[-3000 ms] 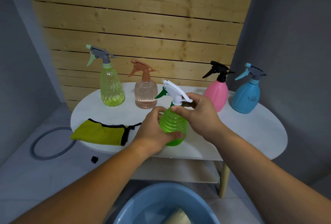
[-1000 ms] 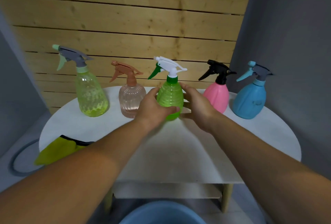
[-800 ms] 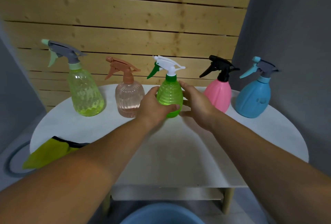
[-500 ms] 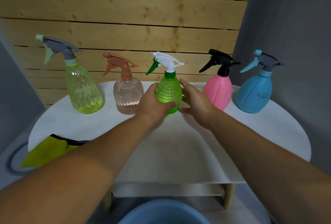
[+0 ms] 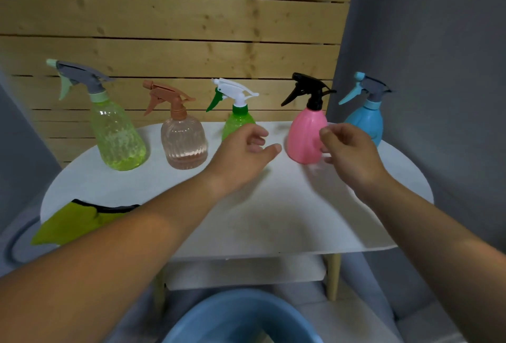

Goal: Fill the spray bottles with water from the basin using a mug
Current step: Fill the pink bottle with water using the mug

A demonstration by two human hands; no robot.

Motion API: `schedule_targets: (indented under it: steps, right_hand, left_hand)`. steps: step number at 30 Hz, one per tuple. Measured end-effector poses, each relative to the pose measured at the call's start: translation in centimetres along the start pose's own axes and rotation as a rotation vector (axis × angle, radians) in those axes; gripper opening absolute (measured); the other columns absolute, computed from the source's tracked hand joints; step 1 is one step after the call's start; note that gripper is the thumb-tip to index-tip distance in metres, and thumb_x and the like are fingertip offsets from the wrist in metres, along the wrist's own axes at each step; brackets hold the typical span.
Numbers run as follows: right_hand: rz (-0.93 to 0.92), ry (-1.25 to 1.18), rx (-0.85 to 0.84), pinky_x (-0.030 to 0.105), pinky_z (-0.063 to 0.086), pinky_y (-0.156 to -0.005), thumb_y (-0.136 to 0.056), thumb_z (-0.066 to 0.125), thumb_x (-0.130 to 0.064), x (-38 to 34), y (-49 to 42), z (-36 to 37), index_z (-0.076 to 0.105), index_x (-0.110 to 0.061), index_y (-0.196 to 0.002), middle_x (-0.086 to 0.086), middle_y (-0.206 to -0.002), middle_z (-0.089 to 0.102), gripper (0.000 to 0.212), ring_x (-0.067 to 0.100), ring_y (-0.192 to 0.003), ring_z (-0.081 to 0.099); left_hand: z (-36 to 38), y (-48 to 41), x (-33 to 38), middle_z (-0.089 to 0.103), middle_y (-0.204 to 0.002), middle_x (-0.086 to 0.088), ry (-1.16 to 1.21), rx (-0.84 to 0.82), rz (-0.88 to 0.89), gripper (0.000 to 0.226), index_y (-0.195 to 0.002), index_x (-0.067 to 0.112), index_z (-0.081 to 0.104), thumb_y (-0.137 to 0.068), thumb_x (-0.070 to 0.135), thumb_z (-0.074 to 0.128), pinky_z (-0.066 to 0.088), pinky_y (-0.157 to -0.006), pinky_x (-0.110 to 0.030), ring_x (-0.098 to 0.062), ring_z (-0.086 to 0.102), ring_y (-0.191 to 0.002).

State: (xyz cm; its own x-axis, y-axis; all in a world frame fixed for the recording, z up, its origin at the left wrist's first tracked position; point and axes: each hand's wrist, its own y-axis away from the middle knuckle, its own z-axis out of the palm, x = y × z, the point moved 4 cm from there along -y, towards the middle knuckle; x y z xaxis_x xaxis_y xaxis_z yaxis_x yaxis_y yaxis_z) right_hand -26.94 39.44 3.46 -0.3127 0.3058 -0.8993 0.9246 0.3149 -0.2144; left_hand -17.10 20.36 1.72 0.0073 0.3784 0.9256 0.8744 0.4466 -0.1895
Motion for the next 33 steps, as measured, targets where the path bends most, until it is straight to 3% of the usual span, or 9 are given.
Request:
schedule_targets:
  steps: [4, 9, 13, 15, 17, 23, 26, 30, 33]
  right_hand:
    - [0.009, 0.047, 0.016, 0.044, 0.049, -0.101, -0.097, 0.051, -0.047, 0.4, -1.8, -1.4, 0.055, -0.022, -0.134, -0.004, -0.129, 0.06, 0.044, 0.015, -0.115, 0.056]
    - [0.017, 0.039, -0.061, 0.044, 0.043, -0.105, -0.1, 0.039, -0.052, 1.0, -4.2, -1.2, 0.048, -0.022, -0.143, 0.0, -0.141, 0.053, 0.053, 0.019, -0.124, 0.051]
    - [0.01, -0.017, -0.112, 0.036, 0.041, -0.1, -0.102, 0.035, -0.049, 1.3, -5.1, -0.5, 0.051, -0.022, -0.14, 0.0, -0.137, 0.055, 0.049, 0.02, -0.125, 0.051]
    - [0.009, -0.049, -0.133, 0.037, 0.046, -0.097, -0.103, 0.034, -0.049, 1.3, -5.5, -0.1, 0.059, -0.028, -0.126, -0.002, -0.126, 0.061, 0.04, 0.02, -0.119, 0.055]
    - [0.009, -0.068, -0.135, 0.032, 0.049, -0.089, -0.104, 0.034, -0.047, 1.2, -5.7, 0.1, 0.062, -0.032, -0.107, -0.005, -0.109, 0.063, 0.031, 0.019, -0.109, 0.059]
    - [0.026, -0.126, -0.17, 0.049, 0.049, -0.102, -0.102, 0.038, -0.051, 0.7, -4.9, -0.4, 0.06, -0.034, -0.12, -0.005, -0.119, 0.063, 0.033, 0.018, -0.112, 0.059]
    - [-0.006, -0.127, -0.174, 0.047, 0.051, -0.1, -0.101, 0.042, -0.051, -0.2, -3.2, -1.0, 0.06, -0.038, -0.118, -0.009, -0.12, 0.063, 0.029, 0.016, -0.112, 0.06]
    - [0.014, -0.176, -0.227, 0.035, 0.058, -0.082, -0.098, 0.047, -0.051, -2.3, 0.7, -0.9, 0.063, -0.037, -0.121, -0.008, -0.12, 0.065, 0.031, 0.012, -0.106, 0.064]
    - [0.011, -0.155, -0.218, 0.038, 0.056, -0.088, -0.093, 0.055, -0.055, -4.4, 3.9, -0.4, 0.067, -0.038, -0.112, -0.013, -0.109, 0.067, 0.028, 0.009, -0.102, 0.064]
  left_hand:
    - [3.3, -2.0, 1.9, 0.055, -0.135, 0.002, 0.009, -0.087, -0.058, 0.059, -0.144, 0.023, 0.049, -0.092, 0.039, 0.073, 0.048, -0.105, -0.033, -0.016, 0.056, -0.127]
    - [6.3, -4.9, 1.3, 0.04, -0.158, -0.008, -0.039, -0.122, -0.11, 0.084, -0.161, 0.023, 0.023, -0.095, 0.044, 0.068, 0.04, -0.103, -0.029, -0.022, 0.043, -0.142]
    - [8.0, -6.4, 0.3, 0.046, -0.146, -0.004, -0.05, -0.134, -0.12, 0.09, -0.162, 0.022, 0.017, -0.093, 0.043, 0.07, 0.039, -0.099, -0.028, -0.02, 0.049, -0.132]
    - [8.8, -6.8, 0.2, 0.053, -0.128, 0.003, -0.026, -0.144, -0.096, 0.082, -0.156, 0.021, 0.03, -0.09, 0.038, 0.074, 0.046, -0.096, -0.031, -0.017, 0.055, -0.118]
    - [9.3, -7.2, 0.2, 0.061, -0.122, 0.0, -0.012, -0.139, -0.062, 0.063, -0.144, 0.019, 0.043, -0.09, 0.027, 0.074, 0.054, -0.097, -0.044, -0.024, 0.063, -0.113]
    - [8.7, -6.0, 0.6, 0.063, -0.124, -0.006, -0.007, -0.05, 0.018, 0.057, -0.145, 0.014, 0.049, -0.093, 0.011, 0.071, 0.056, -0.094, -0.045, -0.029, 0.064, -0.114]
    - [7.9, -3.8, 1.1, 0.063, -0.124, -0.005, -0.011, -0.027, 0.078, 0.058, -0.144, 0.018, 0.05, -0.091, 0.015, 0.074, 0.056, -0.094, -0.039, -0.027, 0.064, -0.114]
    - [5.8, 1.0, 2.2, 0.054, -0.133, -0.01, -0.008, -0.009, 0.135, 0.074, -0.144, 0.028, 0.048, -0.077, 0.028, 0.08, 0.056, -0.096, -0.05, -0.028, 0.06, -0.117]
    - [3.3, 4.7, 3.3, 0.056, -0.134, -0.003, -0.008, -0.001, 0.153, 0.079, -0.137, 0.037, 0.048, -0.068, 0.035, 0.086, 0.055, -0.095, -0.05, -0.024, 0.061, -0.118]
